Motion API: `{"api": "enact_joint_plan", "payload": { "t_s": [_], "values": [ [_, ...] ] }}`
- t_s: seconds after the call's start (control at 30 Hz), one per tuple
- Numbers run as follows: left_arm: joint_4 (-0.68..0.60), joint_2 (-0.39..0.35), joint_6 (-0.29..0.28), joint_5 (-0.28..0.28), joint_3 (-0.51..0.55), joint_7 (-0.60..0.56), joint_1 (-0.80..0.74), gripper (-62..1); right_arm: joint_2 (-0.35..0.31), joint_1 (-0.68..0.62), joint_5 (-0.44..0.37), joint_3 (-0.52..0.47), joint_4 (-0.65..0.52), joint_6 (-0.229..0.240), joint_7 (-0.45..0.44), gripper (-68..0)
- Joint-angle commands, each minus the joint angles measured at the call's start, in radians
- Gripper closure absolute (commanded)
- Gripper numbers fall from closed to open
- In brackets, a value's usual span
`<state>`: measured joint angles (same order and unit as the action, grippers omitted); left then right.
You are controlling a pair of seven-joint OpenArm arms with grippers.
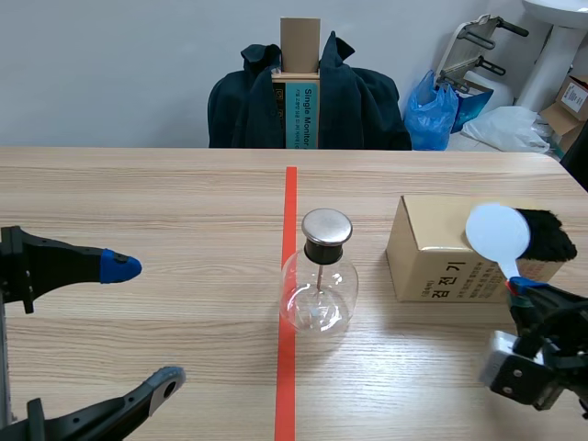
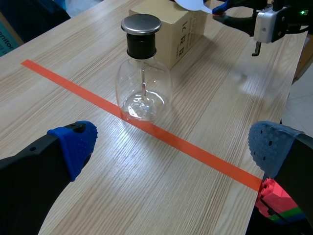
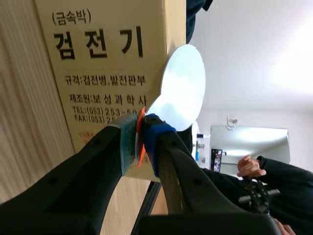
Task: Do the electroscope experiment.
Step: 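Rub the plate on the fur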
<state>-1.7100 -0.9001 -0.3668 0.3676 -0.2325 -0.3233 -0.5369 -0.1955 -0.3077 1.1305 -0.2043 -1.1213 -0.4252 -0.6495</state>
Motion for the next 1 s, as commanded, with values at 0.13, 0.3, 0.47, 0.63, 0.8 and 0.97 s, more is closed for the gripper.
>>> {"api": "enact_joint_plan", "payload": {
  "t_s": [0.13,0.3,0.47,0.63,0.8,0.97],
  "values": [
    [-0.004,0.005,0.006,0.006,-0.001,-0.017,0.002,-62.3,-0.015,0.012,-0.008,-0.006,-0.014,0.008,-0.063,-0.7],
    [-0.004,0.005,0.006,0.006,-0.001,-0.017,0.002,-62.3,-0.016,0.009,-0.009,-0.005,-0.015,0.008,0.167,-0.7],
    [-0.004,0.005,0.006,0.006,-0.001,-0.017,0.002,-62.3,-0.014,0.011,-0.009,-0.004,-0.017,0.011,-0.029,-0.7],
    [-0.004,0.005,0.006,0.006,-0.001,-0.017,0.002,-62.3,-0.013,0.010,-0.008,-0.004,-0.017,0.039,0.096,-0.7],
    [-0.004,0.005,0.006,0.006,-0.001,-0.017,0.002,-62.3,-0.014,0.008,-0.009,-0.005,-0.018,0.052,0.030,-0.7],
    [-0.004,0.005,0.006,0.005,-0.001,-0.017,0.002,-62.3,-0.016,0.008,-0.008,-0.004,-0.021,0.053,0.064,-0.7]
  ]
}}
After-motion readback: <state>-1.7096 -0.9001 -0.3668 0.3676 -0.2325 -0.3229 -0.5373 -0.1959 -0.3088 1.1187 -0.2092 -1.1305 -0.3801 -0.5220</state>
